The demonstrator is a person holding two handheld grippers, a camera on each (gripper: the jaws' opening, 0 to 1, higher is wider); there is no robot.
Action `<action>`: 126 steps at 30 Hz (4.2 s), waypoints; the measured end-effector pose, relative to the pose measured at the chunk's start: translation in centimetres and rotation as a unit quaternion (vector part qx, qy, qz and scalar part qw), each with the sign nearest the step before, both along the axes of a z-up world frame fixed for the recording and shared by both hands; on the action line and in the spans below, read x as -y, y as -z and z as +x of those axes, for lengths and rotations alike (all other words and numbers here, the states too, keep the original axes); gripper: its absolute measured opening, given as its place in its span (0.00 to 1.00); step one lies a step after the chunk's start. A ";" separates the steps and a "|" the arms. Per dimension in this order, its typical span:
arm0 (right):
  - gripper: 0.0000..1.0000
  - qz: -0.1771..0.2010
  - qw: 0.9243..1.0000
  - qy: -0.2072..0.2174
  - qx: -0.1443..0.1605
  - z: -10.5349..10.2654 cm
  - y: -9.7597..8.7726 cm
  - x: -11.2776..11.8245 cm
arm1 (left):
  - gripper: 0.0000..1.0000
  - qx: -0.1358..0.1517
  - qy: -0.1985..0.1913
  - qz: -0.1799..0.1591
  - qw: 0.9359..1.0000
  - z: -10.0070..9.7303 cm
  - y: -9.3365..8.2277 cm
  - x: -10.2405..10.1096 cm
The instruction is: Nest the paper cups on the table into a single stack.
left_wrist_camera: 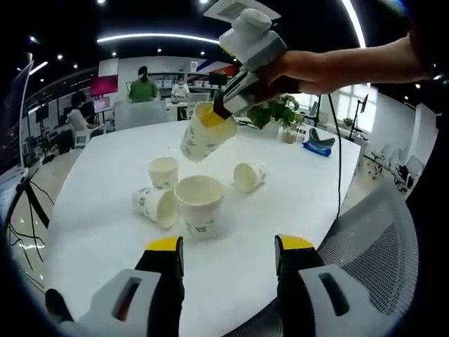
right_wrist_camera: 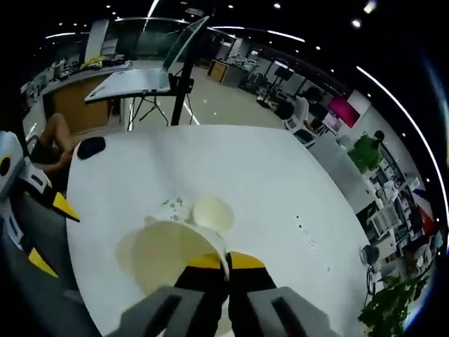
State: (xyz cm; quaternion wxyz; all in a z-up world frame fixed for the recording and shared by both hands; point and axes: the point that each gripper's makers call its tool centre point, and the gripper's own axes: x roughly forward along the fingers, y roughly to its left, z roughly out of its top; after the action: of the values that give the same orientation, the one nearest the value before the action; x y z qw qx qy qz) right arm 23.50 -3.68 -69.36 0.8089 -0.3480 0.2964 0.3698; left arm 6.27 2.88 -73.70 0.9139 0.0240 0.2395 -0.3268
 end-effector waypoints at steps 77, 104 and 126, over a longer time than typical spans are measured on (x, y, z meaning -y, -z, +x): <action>0.00 -0.095 0.981 -0.094 -0.140 -4.8 6.3 -3.8 | 0.50 -0.004 0.006 0.001 1.000 -0.2 0.2 0.2; 0.03 -0.094 0.983 -0.089 -0.132 -4.3 6.0 -3.5 | 0.49 -0.005 0.007 0.002 1.000 -0.2 0.2 0.2; 0.15 -0.045 0.989 -0.064 -0.122 -2.4 4.8 -4.1 | 0.49 -0.005 0.008 0.003 1.000 -0.2 0.2 0.2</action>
State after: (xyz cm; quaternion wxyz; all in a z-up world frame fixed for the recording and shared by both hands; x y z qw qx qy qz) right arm 21.10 0.39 -74.17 0.7249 -0.3540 0.3865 0.4469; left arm 6.04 2.65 -73.94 0.9100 0.0268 0.2453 -0.3332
